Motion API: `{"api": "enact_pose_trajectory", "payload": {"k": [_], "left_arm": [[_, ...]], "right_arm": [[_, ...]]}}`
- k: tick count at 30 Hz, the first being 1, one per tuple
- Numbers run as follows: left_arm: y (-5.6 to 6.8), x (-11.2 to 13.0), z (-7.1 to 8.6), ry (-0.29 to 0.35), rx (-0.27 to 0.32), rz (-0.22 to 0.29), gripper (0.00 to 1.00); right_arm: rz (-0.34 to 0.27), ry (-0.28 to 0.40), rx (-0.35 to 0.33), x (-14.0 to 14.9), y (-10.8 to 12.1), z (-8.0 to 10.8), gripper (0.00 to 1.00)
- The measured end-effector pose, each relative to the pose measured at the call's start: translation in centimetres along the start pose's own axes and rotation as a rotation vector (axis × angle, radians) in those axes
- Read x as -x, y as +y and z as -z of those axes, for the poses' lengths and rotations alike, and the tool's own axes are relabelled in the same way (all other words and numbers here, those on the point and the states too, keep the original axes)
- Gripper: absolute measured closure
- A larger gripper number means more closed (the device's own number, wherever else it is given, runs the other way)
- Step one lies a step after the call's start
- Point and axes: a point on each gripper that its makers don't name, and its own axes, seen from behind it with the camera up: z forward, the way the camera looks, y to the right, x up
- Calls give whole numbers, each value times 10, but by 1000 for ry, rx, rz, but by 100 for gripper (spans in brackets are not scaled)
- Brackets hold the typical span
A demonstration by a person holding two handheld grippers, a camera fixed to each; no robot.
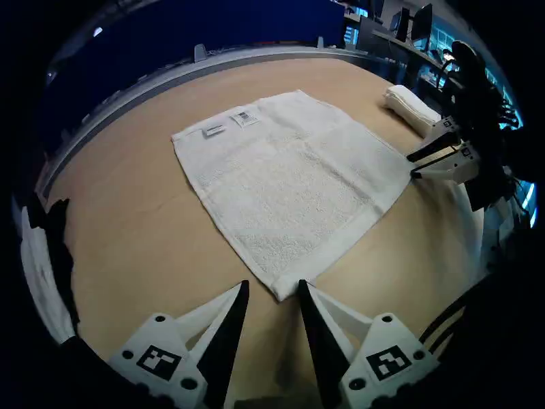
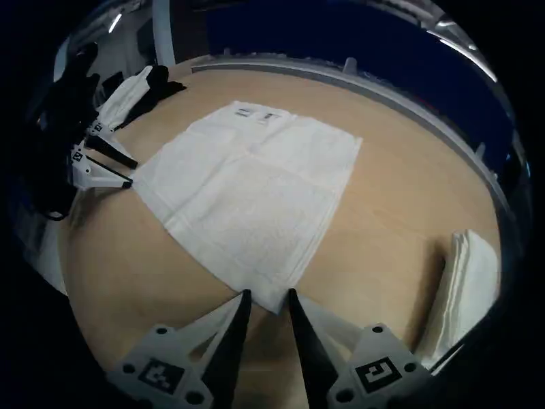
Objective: Fold towel
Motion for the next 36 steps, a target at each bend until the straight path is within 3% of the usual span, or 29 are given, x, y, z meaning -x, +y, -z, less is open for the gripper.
{"api": "enact_pose_trajectory", "payload": {"k": [6, 10, 14, 18, 36], "left_arm": [[-1, 1, -2, -7, -14, 15, 61], [-3, 1, -3, -9, -34, 17, 79], [-2, 2, -3, -9, -43, 20, 88], [3, 2, -1, -9, -28, 33, 90], [7, -19, 14, 42, -2, 74, 92]], "right_arm": [[-3, -7, -2, 0, -1, 1, 69], [-2, -8, -10, -1, -4, 1, 74], [-12, -3, -7, -3, -5, 1, 79], [-24, 12, 3, -7, -3, 2, 86], [-31, 40, 3, -24, 2, 16, 87]]}}
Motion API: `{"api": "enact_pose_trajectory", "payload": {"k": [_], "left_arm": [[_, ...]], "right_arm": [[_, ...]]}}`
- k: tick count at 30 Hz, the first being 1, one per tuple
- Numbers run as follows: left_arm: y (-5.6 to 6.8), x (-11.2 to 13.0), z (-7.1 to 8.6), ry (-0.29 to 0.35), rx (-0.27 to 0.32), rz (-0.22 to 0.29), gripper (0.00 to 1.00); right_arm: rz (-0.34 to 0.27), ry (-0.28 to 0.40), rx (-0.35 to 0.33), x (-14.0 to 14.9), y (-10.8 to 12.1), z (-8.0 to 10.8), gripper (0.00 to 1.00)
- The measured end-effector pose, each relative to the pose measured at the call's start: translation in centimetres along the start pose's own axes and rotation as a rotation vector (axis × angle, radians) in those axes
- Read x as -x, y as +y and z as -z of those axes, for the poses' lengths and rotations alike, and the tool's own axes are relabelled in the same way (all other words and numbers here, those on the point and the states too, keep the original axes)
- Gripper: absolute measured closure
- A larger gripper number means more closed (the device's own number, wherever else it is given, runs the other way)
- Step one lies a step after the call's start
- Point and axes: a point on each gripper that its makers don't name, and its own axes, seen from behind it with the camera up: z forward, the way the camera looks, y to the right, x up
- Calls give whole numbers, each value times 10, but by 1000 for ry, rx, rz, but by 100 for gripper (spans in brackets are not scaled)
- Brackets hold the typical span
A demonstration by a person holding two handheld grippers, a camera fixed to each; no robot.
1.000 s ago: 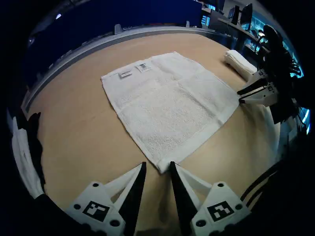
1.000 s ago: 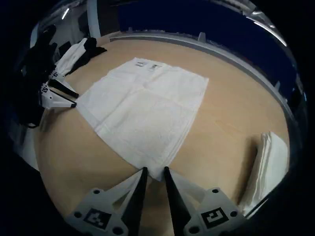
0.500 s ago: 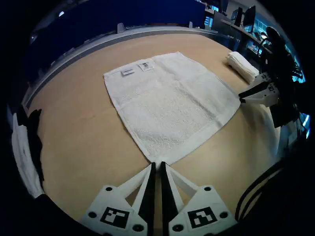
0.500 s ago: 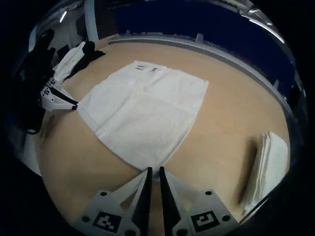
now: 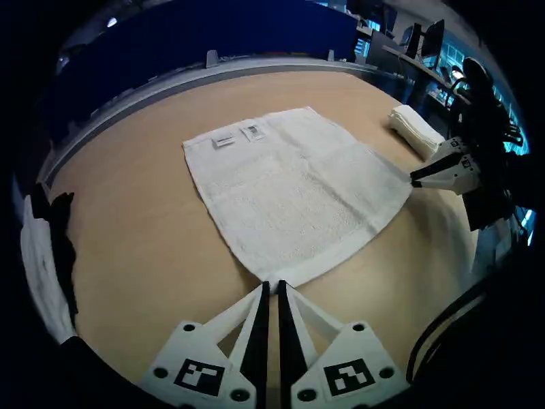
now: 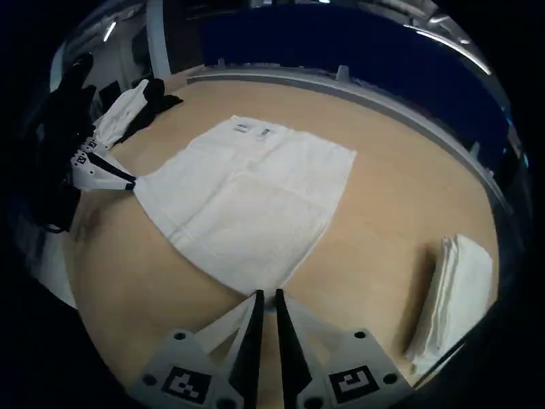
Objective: Fold towel
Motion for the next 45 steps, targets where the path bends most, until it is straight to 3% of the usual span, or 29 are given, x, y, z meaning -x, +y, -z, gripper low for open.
{"api": "enact_pose_trajectory", "payload": {"k": [11, 18, 29, 35, 45], "left_arm": [[-2, -16, 25, 41, 1, 33, 92], [3, -27, 48, 67, 9, 68, 92], [13, -32, 81, 89, 25, 117, 92], [16, -31, 86, 93, 31, 123, 92], [8, -49, 82, 117, 15, 146, 92]], "right_arm": [[19, 39, -2, -24, -2, 27, 87], [44, 47, -4, -35, -8, 48, 87], [25, 62, -28, -42, -22, 78, 87], [14, 60, -31, -41, -23, 81, 87], [35, 73, -20, -61, -11, 73, 87]]}}
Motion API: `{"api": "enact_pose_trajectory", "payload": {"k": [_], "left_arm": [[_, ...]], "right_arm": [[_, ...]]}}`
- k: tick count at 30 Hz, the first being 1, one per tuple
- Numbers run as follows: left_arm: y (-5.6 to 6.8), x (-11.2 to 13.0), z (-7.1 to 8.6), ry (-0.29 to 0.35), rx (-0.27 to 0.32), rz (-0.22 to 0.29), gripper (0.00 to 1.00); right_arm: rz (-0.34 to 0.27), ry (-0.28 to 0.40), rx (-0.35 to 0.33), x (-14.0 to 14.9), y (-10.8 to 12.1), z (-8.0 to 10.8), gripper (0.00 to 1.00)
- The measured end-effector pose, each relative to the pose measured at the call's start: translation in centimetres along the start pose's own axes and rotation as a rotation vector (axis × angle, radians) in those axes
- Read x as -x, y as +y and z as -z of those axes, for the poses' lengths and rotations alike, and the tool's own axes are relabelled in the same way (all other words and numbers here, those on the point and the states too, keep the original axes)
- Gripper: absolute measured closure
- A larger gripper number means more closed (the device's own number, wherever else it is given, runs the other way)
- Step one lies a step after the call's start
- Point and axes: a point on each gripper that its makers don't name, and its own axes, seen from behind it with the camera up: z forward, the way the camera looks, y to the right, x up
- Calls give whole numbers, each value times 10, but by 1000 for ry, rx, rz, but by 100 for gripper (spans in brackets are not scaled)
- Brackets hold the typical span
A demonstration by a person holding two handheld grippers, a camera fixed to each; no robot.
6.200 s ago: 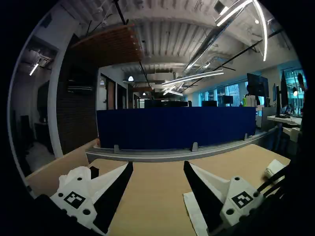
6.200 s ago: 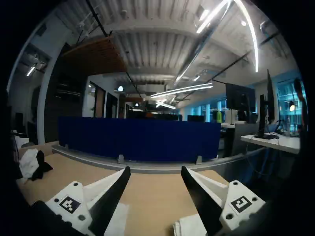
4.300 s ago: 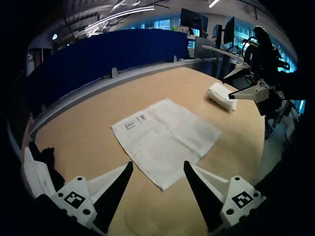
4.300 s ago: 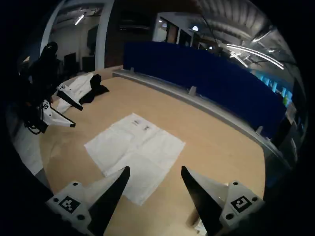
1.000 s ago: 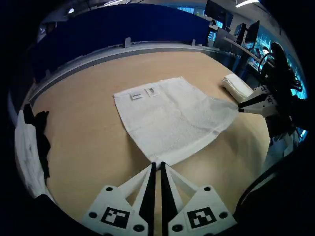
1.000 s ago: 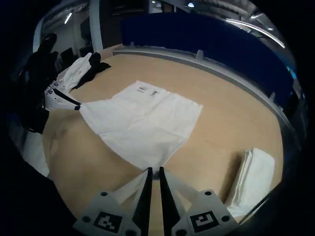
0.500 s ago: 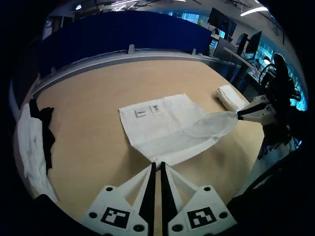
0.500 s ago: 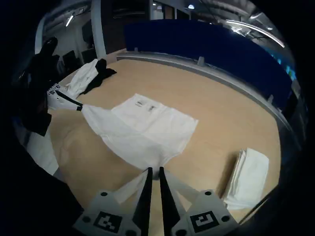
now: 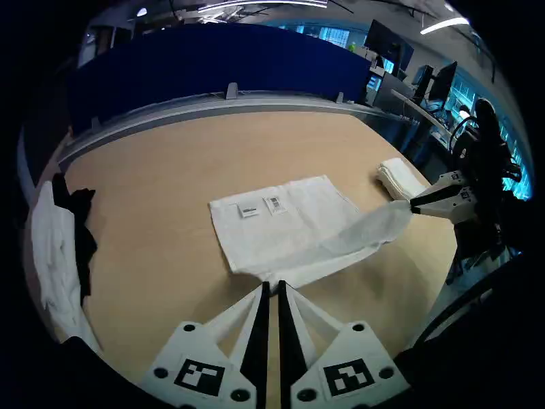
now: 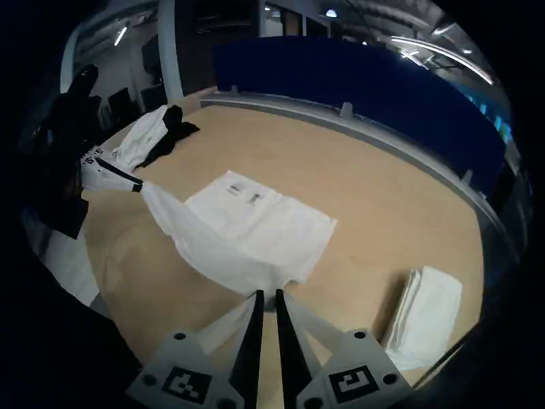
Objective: Fold towel
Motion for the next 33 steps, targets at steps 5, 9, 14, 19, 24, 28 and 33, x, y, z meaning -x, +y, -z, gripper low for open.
{"api": "enact_pose_trajectory", "payload": {"k": [5, 9, 14, 19, 24, 28, 33], "left_arm": [[-6, -16, -8, 17, -15, 10, 92], [-14, -31, -17, 35, -34, 13, 92], [-25, -49, -33, 53, -55, 14, 92], [-38, -59, -52, 52, -74, 22, 92], [-51, -63, -72, 43, -87, 28, 92], [-59, -59, -88, 26, -93, 31, 92], [-66, -52, -104, 6, -97, 25, 92]], "right_arm": [[12, 7, 12, -14, 15, -10, 87], [21, 10, 21, -26, 29, -21, 87], [31, 8, 37, -40, 45, -37, 87], [11, 11, 48, -51, 59, -55, 87], [-28, 4, 56, -55, 69, -74, 87], [-52, -11, 57, -53, 73, -89, 87], [-63, -36, 66, -46, 76, -104, 87]]}}
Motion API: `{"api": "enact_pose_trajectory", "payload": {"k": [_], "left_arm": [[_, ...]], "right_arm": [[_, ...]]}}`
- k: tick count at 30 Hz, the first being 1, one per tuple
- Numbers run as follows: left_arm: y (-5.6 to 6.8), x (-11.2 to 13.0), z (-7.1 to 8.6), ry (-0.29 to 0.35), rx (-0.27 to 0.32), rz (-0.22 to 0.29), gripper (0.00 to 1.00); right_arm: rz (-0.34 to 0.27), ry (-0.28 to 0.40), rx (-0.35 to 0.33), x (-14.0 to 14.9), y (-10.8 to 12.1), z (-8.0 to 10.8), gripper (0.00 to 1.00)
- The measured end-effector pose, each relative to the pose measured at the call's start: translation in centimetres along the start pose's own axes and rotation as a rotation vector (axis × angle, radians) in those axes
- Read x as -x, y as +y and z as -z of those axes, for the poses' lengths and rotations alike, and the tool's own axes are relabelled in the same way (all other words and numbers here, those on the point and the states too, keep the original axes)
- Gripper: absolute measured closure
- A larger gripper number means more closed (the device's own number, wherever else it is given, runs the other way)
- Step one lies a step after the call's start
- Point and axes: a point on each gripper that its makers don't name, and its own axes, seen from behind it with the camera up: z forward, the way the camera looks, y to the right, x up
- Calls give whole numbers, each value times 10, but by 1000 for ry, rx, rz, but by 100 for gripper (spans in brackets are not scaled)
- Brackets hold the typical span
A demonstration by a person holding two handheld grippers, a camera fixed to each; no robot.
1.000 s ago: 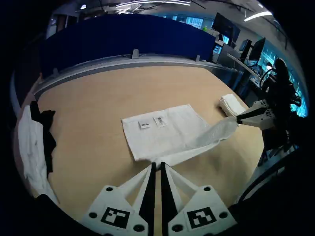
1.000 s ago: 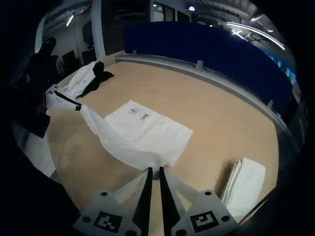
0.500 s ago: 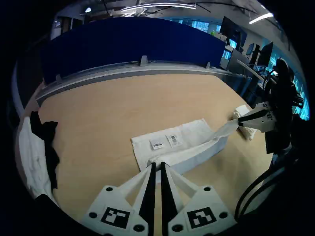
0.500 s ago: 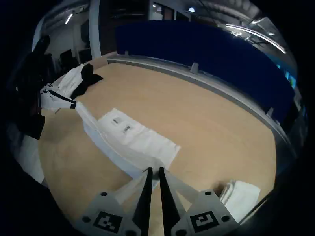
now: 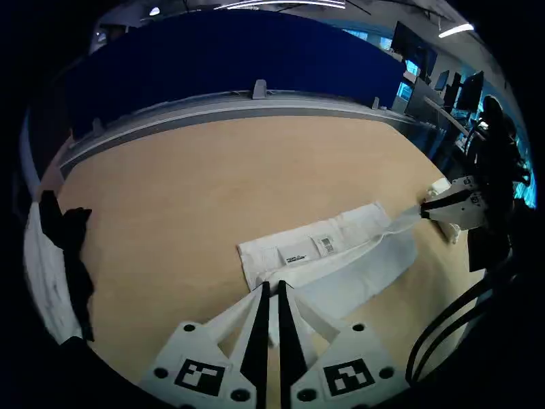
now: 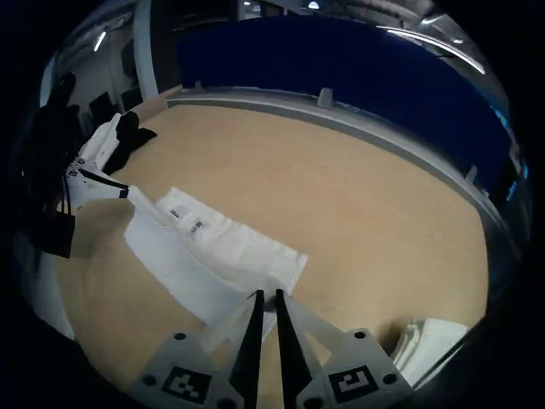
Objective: Fold towel
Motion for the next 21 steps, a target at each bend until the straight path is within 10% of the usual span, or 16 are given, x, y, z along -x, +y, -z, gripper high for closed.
{"api": "enact_pose_trajectory", "payload": {"k": [21], "left_arm": [[-25, 8, -30, -41, -55, -22, 82]], "right_arm": [[-35, -8, 89, -3, 11, -29, 75]]}}
